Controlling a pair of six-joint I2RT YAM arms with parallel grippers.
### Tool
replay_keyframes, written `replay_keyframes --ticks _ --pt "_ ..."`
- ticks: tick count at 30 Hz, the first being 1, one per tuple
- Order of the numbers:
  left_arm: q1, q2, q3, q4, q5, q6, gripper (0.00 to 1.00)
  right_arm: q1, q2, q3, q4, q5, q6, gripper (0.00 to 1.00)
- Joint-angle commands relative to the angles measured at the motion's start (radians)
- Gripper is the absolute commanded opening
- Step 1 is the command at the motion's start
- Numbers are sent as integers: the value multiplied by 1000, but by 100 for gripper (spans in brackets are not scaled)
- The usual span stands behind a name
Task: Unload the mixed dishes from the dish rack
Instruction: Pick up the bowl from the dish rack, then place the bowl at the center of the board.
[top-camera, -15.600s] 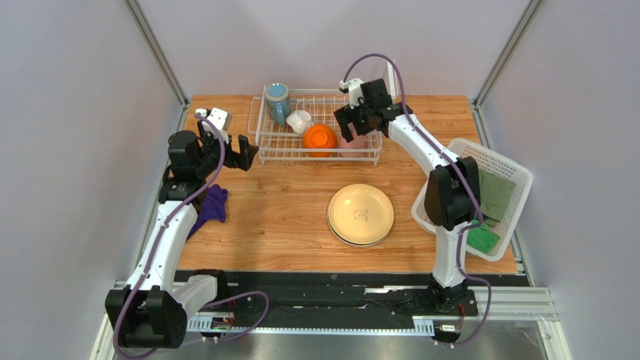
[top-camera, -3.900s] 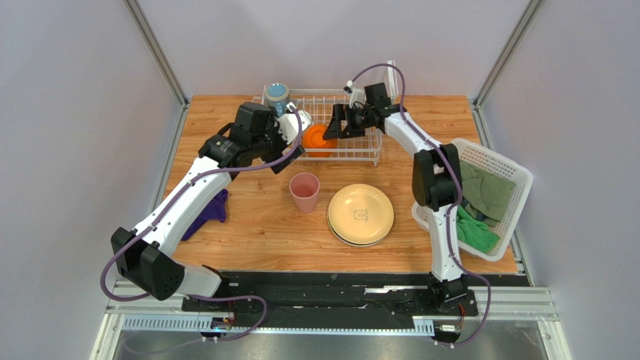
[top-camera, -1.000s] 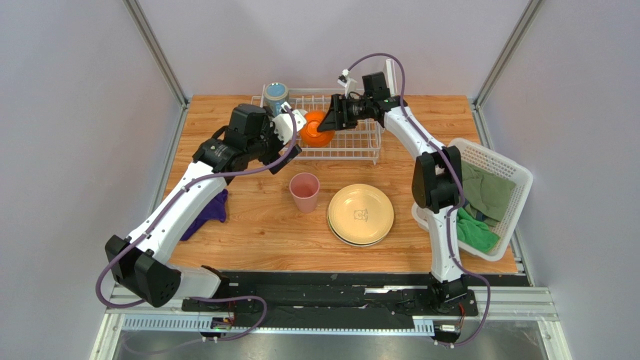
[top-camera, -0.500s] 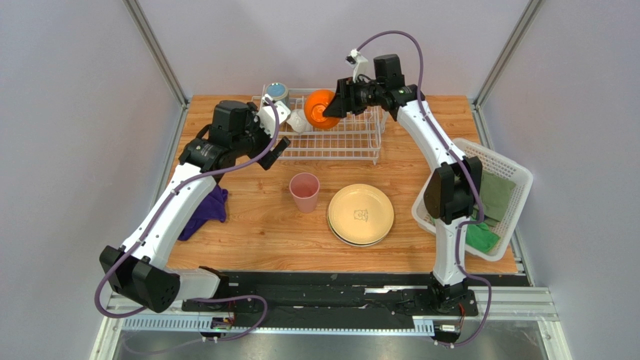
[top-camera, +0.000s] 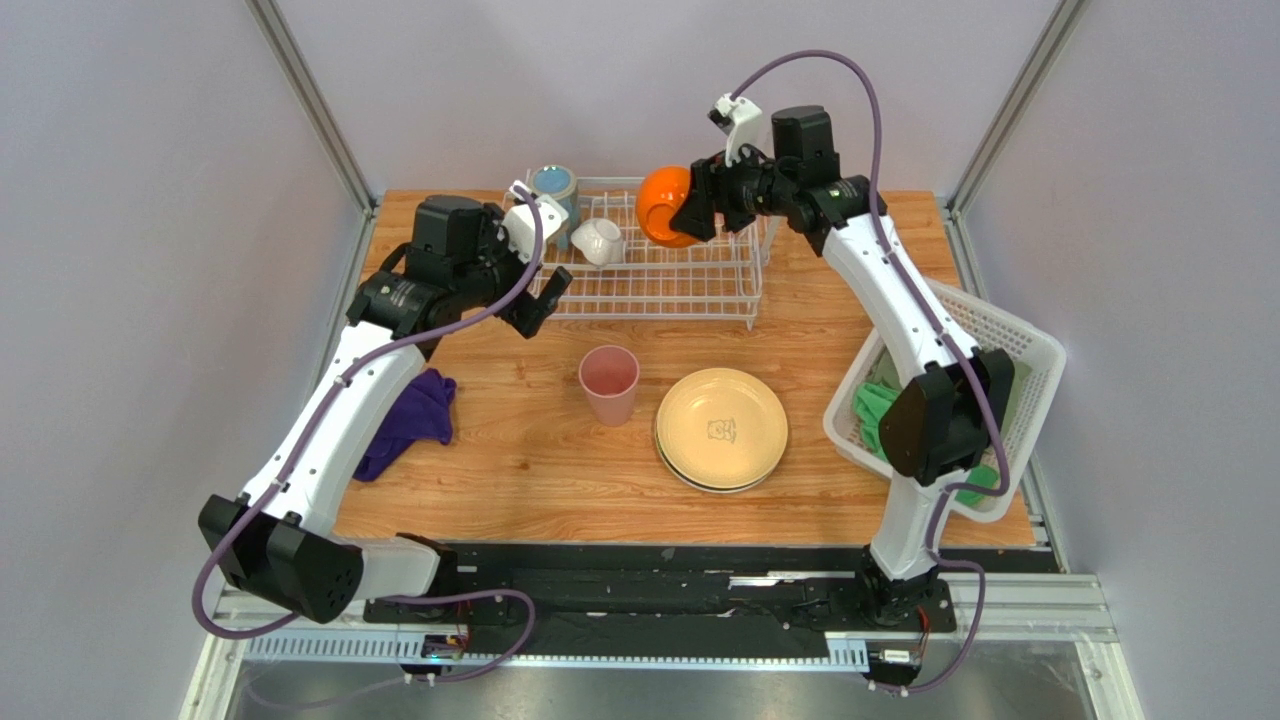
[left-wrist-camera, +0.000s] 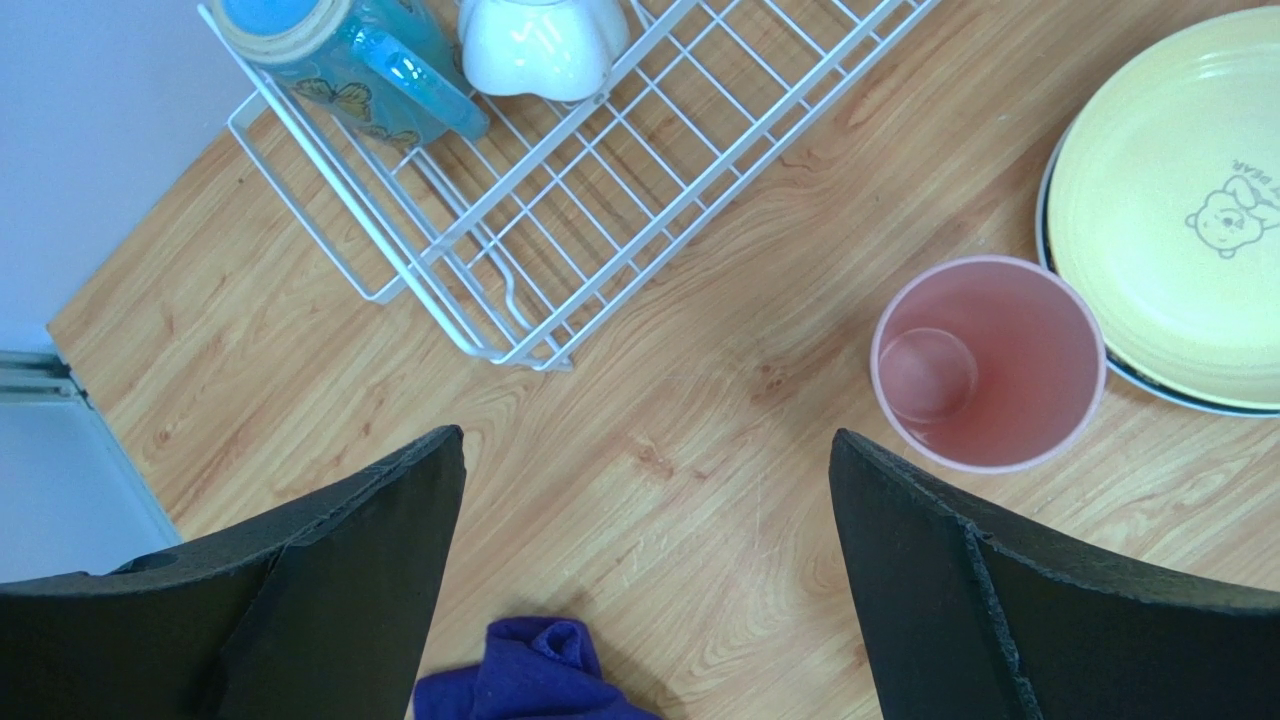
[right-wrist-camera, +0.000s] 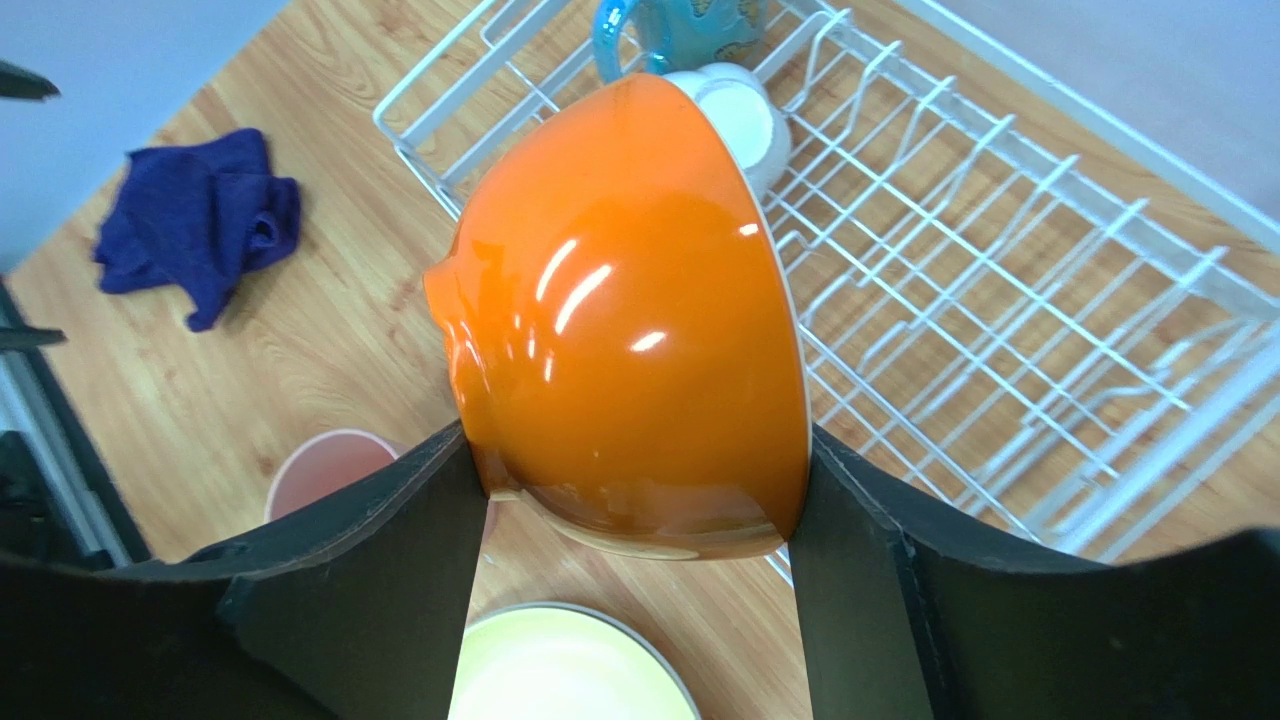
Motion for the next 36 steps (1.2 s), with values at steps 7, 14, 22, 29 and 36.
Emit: replay_keyframes --ticks 7,14,22,29,36 --pt "21 37 117 -70 105 -91 99 251 -349 -282 169 459 -333 0" --pt "21 73 195 -145 184 -142 99 410 -453 -454 238 754 -497 0" --pt "21 86 294 -256 258 -174 99 555 -530 -689 455 1008 -720 0" --pt "23 152 409 -331 298 -219 98 688 -535 -873 739 1187 -954 0" --pt "21 222 478 -369 289 -239 97 800 -490 -973 1029 1303 -1162 0"
